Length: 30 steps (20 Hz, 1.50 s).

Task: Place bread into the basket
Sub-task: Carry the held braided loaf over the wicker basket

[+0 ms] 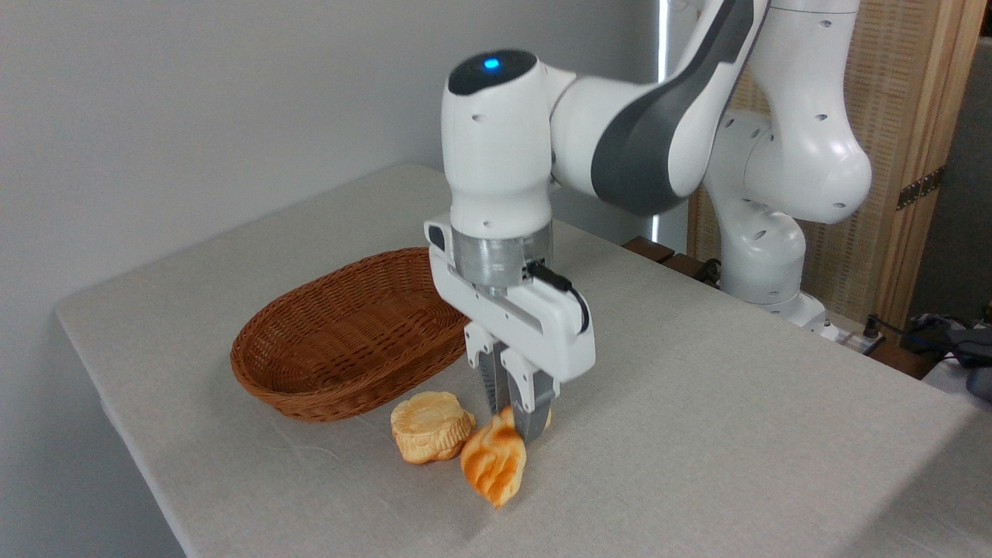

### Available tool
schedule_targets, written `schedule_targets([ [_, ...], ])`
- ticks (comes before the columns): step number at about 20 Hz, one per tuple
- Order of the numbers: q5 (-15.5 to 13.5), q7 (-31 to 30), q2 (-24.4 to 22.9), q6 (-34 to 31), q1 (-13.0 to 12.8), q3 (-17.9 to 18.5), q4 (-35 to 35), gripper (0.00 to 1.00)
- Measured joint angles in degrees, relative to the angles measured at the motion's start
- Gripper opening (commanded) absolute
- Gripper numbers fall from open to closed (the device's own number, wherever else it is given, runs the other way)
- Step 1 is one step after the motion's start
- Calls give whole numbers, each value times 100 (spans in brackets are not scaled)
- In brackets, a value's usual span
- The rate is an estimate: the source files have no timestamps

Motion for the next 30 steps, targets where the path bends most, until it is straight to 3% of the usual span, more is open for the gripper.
schedule_targets([
  [4, -472, -4, -48, -1514, 36, 5, 1054, 12],
  [7, -968, -203, -66, -1889, 41, 0, 1479, 12],
  [10, -1295, -777, -32, -1903, 35, -210, 1574, 13],
  [15, -1641, -2110, 306, -1624, 14, -1004, 1726, 14],
  [21, -1674, -3734, 1210, -781, -22, -1764, 2336, 19],
  [25, -1674, -4261, 1459, -487, -37, -2074, 2412, 32],
  [27, -1675, -4314, 1479, -485, -40, -2156, 2419, 63],
  [30, -1675, -4325, 1506, -485, -40, -2203, 2419, 72],
])
